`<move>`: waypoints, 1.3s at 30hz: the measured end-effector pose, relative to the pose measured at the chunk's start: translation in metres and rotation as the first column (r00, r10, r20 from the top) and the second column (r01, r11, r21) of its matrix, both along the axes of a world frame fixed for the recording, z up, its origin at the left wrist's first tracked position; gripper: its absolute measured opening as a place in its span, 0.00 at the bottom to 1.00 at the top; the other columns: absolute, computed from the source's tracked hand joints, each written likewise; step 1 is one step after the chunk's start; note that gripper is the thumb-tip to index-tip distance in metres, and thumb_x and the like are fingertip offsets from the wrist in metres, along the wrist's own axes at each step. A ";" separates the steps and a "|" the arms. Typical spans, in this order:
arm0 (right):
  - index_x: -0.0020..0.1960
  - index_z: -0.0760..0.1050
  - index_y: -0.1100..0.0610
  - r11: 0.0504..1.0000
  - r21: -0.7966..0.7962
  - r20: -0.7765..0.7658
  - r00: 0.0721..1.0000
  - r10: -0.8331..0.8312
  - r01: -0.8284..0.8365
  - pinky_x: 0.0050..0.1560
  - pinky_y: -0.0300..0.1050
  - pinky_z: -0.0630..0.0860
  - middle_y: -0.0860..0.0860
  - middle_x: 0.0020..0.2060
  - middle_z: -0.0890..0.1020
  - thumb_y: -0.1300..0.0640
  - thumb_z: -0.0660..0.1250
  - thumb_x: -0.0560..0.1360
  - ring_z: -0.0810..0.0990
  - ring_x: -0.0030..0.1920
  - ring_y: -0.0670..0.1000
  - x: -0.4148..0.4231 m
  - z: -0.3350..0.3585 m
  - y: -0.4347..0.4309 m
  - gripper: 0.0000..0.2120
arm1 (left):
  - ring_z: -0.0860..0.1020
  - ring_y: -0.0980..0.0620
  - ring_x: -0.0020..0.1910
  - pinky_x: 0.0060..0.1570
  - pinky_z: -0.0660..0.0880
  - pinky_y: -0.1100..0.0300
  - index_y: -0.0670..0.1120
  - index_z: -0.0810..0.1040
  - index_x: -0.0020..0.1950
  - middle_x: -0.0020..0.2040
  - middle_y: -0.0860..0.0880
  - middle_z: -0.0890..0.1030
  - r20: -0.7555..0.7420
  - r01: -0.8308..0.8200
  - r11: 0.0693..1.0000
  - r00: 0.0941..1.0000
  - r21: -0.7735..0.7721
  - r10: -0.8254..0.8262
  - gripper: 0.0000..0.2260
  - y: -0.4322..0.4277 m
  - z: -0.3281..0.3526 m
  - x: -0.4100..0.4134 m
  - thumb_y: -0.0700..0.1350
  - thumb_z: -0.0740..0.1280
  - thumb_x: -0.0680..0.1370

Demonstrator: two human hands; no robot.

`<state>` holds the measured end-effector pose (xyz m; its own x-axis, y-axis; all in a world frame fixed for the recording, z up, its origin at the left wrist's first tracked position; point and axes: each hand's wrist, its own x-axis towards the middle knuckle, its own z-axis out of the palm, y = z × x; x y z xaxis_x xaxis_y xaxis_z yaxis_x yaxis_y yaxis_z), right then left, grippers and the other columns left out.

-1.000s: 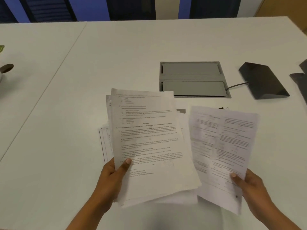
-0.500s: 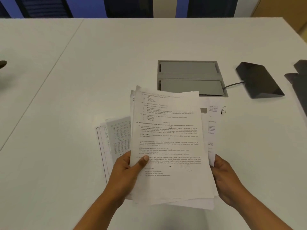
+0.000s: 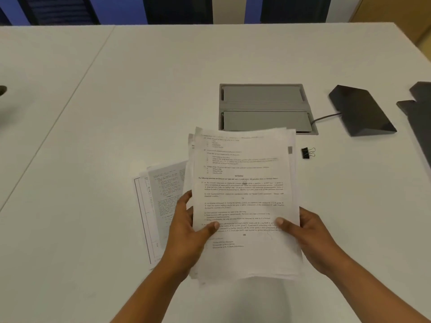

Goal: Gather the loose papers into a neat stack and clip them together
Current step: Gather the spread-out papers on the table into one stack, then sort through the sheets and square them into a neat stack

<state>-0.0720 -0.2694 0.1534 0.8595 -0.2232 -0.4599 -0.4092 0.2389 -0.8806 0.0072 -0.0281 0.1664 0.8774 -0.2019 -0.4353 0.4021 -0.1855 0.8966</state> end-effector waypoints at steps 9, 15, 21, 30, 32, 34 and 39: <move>0.57 0.80 0.49 0.973 -0.203 0.208 0.976 -0.068 0.111 0.49 0.42 0.82 0.48 0.51 0.87 0.58 0.75 0.69 0.85 0.52 0.48 0.023 0.016 0.000 0.17 | 0.80 0.54 0.53 0.42 0.80 0.67 0.57 0.76 0.55 0.52 0.52 0.82 0.231 0.002 0.999 0.973 -0.033 0.005 0.19 -0.022 0.000 0.021 0.38 0.76 0.72; 0.61 0.76 0.44 0.954 -0.297 0.214 0.977 0.023 0.043 0.49 0.42 0.81 0.45 0.52 0.84 0.63 0.73 0.73 0.82 0.54 0.44 0.022 0.001 0.001 0.21 | 0.79 0.70 0.48 0.50 0.80 0.64 0.65 0.76 0.53 0.44 0.69 0.83 0.278 0.123 0.992 0.953 0.009 -0.121 0.20 -0.031 -0.019 0.021 0.39 0.72 0.76; 0.57 0.75 0.42 0.930 -0.368 0.057 0.998 0.035 -0.012 0.47 0.38 0.79 0.45 0.51 0.84 0.56 0.69 0.77 0.82 0.52 0.44 0.008 -0.033 -0.005 0.12 | 0.81 0.52 0.50 0.44 0.78 0.66 0.60 0.75 0.54 0.48 0.57 0.82 0.189 0.132 0.988 0.971 0.077 -0.145 0.05 -0.030 -0.042 0.020 0.51 0.65 0.80; 0.49 0.79 0.47 0.927 -0.363 0.005 0.995 -0.103 0.098 0.40 0.33 0.80 0.41 0.43 0.85 0.55 0.66 0.78 0.84 0.44 0.38 -0.012 -0.044 -0.014 0.05 | 0.42 0.33 0.79 0.75 0.52 0.36 0.56 0.44 0.81 0.82 0.42 0.39 -0.240 0.419 0.361 0.861 0.833 -0.448 0.38 0.040 -0.143 0.004 0.66 0.59 0.77; 0.49 0.80 0.49 0.929 -0.343 0.002 0.989 -0.146 0.138 0.43 0.35 0.81 0.42 0.43 0.85 0.56 0.67 0.77 0.84 0.44 0.39 -0.017 -0.046 -0.018 0.04 | 0.40 0.34 0.79 0.76 0.51 0.39 0.57 0.42 0.80 0.81 0.43 0.37 -0.220 0.431 0.306 0.815 0.849 -0.536 0.38 0.037 -0.149 -0.008 0.66 0.59 0.77; 0.53 0.80 0.50 0.934 -0.310 0.016 0.983 -0.182 0.178 0.42 0.32 0.80 0.41 0.45 0.85 0.57 0.67 0.77 0.84 0.45 0.37 -0.020 -0.045 -0.022 0.06 | 0.39 0.35 0.79 0.76 0.49 0.40 0.58 0.42 0.80 0.81 0.45 0.37 -0.190 0.436 0.323 0.794 0.840 -0.578 0.37 0.024 -0.149 -0.017 0.64 0.59 0.78; 0.50 0.79 0.49 0.921 -0.298 0.071 0.968 -0.241 0.252 0.40 0.29 0.77 0.35 0.38 0.85 0.58 0.67 0.77 0.83 0.42 0.35 -0.023 -0.038 -0.027 0.06 | 0.34 0.40 0.79 0.77 0.49 0.44 0.56 0.43 0.81 0.81 0.49 0.35 -0.168 0.507 0.381 0.743 0.773 -0.648 0.37 -0.014 -0.147 -0.033 0.58 0.62 0.79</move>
<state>-0.0950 -0.2961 0.1151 0.7728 -0.5539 -0.3099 -0.3415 0.0487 -0.9386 -0.0260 -0.0426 0.0194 0.7395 -0.3587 -0.5696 -0.1872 -0.9224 0.3378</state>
